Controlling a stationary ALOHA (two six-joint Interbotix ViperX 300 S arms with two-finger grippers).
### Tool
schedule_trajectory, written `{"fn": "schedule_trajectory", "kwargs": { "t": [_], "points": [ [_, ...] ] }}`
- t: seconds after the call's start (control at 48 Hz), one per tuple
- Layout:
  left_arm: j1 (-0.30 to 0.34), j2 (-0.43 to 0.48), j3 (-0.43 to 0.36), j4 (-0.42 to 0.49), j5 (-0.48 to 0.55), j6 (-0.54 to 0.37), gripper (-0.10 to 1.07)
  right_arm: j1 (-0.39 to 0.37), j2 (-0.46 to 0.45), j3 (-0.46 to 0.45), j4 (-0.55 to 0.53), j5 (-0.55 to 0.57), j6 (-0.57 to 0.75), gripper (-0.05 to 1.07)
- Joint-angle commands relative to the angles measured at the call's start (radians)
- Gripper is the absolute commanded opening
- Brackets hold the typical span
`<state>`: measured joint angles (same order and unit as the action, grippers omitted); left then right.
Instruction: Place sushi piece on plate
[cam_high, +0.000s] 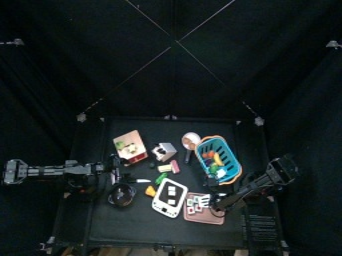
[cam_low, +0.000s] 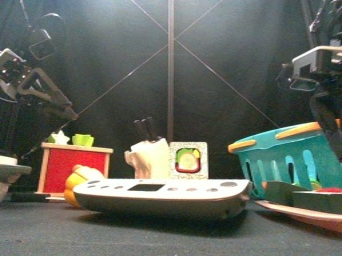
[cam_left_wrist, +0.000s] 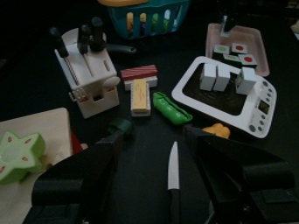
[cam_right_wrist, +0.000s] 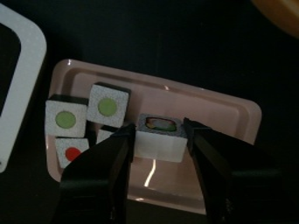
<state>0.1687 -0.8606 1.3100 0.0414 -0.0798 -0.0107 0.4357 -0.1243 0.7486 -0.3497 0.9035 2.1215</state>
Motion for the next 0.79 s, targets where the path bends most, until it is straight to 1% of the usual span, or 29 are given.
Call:
{"fn": "schedule_trajectory", "kwargs": {
  "t": [0.0,0.125,0.25,0.625,0.771],
  "points": [
    [-0.003,0.000,-0.012,0.000,-0.009,0.000,0.93,-0.011,-0.017,0.005,-0.005,-0.034,0.002,0.84],
    [-0.003,0.000,-0.009,0.000,-0.008,-0.002,0.93,-0.014,-0.014,0.012,-0.005,-0.060,0.002,0.91],
    [-0.003,0.002,-0.009,-0.006,-0.008,-0.002,0.93,-0.020,-0.012,0.011,-0.005,-0.060,0.002,0.96],
    [-0.005,0.002,-0.009,-0.015,-0.008,0.002,0.93,-0.025,-0.012,-0.018,-0.006,-0.064,-0.015,0.96],
    [-0.003,0.002,-0.009,-0.015,-0.008,0.002,0.93,-0.040,-0.012,-0.055,-0.040,-0.064,-0.021,0.96]
  ]
}}
